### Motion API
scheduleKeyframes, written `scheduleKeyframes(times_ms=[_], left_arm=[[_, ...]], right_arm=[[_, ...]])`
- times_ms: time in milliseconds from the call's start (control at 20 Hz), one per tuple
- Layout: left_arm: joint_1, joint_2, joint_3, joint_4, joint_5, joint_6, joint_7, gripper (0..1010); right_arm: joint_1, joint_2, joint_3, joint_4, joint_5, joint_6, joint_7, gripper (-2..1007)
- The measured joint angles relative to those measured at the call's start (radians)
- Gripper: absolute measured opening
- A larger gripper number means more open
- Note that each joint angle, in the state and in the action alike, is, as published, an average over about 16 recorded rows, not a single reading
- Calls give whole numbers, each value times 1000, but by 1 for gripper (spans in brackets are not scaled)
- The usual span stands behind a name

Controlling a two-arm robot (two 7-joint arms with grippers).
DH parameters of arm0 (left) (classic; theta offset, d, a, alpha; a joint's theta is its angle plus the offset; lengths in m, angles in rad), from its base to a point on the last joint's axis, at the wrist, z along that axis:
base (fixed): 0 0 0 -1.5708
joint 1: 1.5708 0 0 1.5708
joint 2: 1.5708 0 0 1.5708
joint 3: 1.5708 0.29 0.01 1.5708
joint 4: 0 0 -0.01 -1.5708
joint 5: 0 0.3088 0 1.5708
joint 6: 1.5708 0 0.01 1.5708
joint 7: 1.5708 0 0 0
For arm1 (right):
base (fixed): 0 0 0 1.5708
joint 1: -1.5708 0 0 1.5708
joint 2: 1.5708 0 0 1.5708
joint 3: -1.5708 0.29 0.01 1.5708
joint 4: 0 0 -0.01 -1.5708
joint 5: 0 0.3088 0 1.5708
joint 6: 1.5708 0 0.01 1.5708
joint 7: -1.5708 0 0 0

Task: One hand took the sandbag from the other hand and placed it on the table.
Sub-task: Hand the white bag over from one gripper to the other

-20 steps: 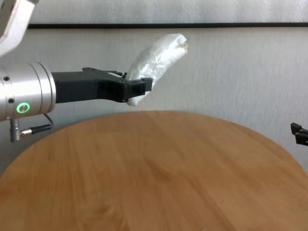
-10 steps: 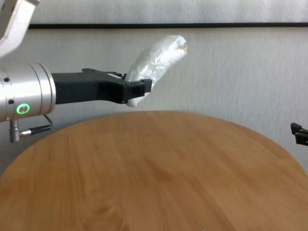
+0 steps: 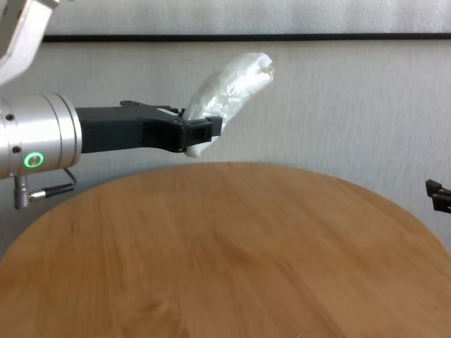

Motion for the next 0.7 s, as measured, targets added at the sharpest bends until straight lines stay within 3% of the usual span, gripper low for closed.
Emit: scheduleKeyframes(times_ms=[700], left_arm=[[0,0,1,0,1,0,0,400]], right_arm=[[0,0,0,0,0,0,0,1002]])
